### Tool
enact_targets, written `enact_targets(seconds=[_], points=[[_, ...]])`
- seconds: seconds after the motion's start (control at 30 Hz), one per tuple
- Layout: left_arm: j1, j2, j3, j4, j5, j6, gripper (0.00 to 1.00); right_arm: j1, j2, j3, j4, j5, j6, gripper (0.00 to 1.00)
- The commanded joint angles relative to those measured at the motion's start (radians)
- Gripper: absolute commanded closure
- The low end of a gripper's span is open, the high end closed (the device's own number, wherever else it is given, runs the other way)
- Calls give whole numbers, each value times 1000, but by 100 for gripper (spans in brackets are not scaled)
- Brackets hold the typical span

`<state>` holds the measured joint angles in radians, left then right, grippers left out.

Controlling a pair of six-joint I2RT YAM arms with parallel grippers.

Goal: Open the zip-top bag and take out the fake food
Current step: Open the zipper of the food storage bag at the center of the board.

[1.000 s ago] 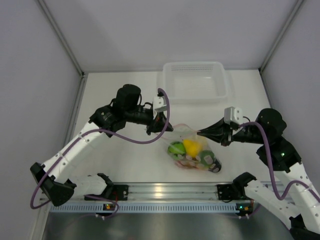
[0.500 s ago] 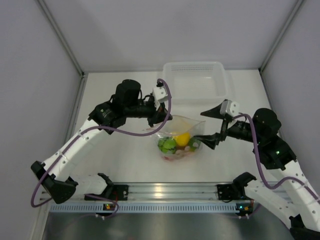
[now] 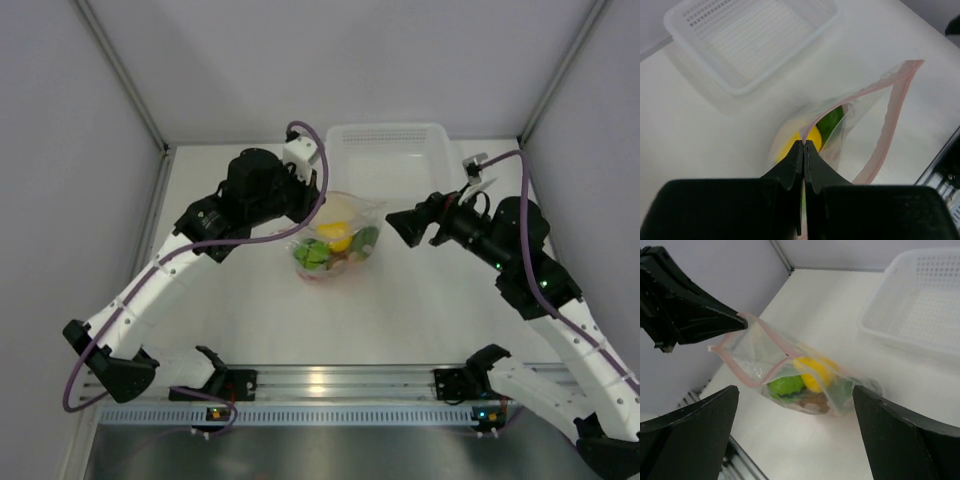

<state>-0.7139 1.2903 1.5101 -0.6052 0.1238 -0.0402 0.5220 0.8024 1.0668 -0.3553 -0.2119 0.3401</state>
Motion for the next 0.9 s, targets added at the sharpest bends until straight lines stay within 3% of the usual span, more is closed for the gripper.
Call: enact_targets(seconds=[0.0, 0.27, 0.47, 0.7, 0.87], points=[[2, -17, 38, 74, -208, -164, 100, 19, 6, -71, 123, 48, 400, 1], [2, -153, -152, 183, -529, -377, 100, 263, 18, -182, 251, 317, 536, 1], [-35, -302, -361, 372, -575, -509, 100, 403, 199, -162, 386, 442, 566, 1], [-125, -312, -459, 487, -608, -584, 100, 452, 405, -7, 358, 499, 548, 7], [-154, -306, -493, 524, -604, -589, 100, 449, 409, -21, 374, 519, 525, 12]])
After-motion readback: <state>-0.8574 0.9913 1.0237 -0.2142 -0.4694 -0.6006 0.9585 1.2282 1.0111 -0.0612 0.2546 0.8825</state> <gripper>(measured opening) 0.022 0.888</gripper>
